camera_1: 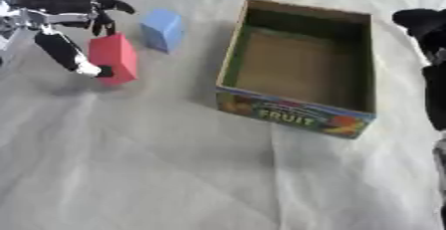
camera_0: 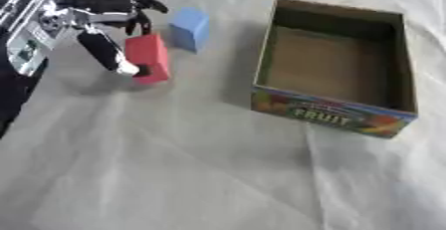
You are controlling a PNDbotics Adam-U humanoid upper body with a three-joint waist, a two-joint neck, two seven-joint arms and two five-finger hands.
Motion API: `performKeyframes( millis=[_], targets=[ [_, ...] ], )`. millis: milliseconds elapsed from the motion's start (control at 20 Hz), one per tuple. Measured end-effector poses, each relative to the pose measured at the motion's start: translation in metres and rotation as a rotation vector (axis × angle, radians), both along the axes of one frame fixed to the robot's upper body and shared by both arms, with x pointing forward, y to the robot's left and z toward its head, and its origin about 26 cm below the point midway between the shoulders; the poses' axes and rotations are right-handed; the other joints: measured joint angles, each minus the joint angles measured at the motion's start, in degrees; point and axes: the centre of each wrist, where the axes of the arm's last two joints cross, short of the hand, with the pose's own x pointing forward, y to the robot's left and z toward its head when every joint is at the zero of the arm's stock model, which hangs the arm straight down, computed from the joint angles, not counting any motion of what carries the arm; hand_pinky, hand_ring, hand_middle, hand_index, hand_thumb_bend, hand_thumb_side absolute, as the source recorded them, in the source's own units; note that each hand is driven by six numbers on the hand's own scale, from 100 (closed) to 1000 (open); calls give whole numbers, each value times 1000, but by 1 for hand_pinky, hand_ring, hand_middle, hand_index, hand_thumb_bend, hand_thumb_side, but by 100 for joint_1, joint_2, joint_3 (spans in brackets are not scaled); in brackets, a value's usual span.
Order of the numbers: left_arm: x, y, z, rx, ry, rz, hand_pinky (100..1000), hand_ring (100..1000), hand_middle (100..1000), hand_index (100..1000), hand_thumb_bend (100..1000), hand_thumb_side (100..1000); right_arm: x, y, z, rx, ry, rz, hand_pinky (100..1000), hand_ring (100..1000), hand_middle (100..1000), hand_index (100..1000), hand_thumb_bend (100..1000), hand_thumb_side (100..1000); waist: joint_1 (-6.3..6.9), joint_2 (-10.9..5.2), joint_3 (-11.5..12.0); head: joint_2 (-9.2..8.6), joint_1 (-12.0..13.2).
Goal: Pick up objects on the table and place them in the box.
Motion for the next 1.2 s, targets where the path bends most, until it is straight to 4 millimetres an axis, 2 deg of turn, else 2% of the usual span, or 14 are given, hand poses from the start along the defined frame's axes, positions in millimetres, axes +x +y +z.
performKeyframes(
  millis=[250, 400, 450, 600, 650, 800, 850, 900, 1050, 1150, 1200],
  targets=[
    [-6, -9, 19, -42, -23, -31, 505, 536, 1000, 431, 100, 366, 3, 4, 7, 18, -19, 29, 836, 744, 555, 892, 468, 949, -1, 1, -78, -35, 99],
    [-9, -19, 27, -62, -39, -57, 496, 529, 1000, 428, 100, 365, 5, 5, 10, 28, -28, 44, 836, 744, 556, 891, 468, 948, -19, 18, -127, -38, 134],
    [-10, -23, 30, -67, -45, -68, 490, 527, 1000, 421, 100, 329, 5, 6, 11, 31, -30, 49, 836, 744, 556, 891, 467, 948, -34, 26, -138, -38, 141],
    [-14, -35, 35, -78, -68, -100, 482, 522, 1000, 418, 100, 308, 6, 8, 12, 42, -34, 63, 835, 744, 557, 890, 466, 945, -72, 35, -165, -38, 177],
    [-15, -40, 37, -80, -79, -113, 480, 520, 1000, 417, 100, 280, 6, 8, 13, 46, -37, 67, 835, 744, 558, 890, 466, 944, -81, 35, -178, -38, 199],
    [-20, -58, 44, -93, -121, -159, 471, 514, 1000, 410, 100, 276, 7, 9, 17, 65, -49, 82, 835, 744, 560, 887, 464, 942, -125, 36, -242, -48, 296],
    [-21, -65, 46, -96, -133, -173, 471, 515, 1000, 410, 100, 303, 8, 10, 18, 74, -56, 87, 835, 744, 562, 885, 478, 949, -139, 37, -266, -63, 331],
    [-22, -71, 46, -99, -142, -187, 468, 513, 1000, 410, 100, 275, 8, 11, 19, 84, -62, 92, 836, 744, 564, 882, 464, 938, -149, 37, -287, -83, 359],
    [-25, -86, 47, -106, -162, -219, 462, 509, 1000, 410, 100, 279, 10, 13, 23, 131, -92, 107, 841, 744, 571, 871, 461, 932, -171, 42, -343, -116, 439],
    [-26, -97, 45, -112, -170, -242, 454, 507, 1000, 408, 100, 324, 11, 15, 27, 173, -125, 118, 845, 744, 576, 863, 474, 928, -193, 55, -416, -144, 506],
    [-27, -102, 44, -118, -170, -255, 456, 508, 1000, 408, 100, 293, 12, 16, 29, 193, -143, 122, 845, 744, 577, 862, 457, 924, -201, 63, -444, -152, 540]
  ],
)
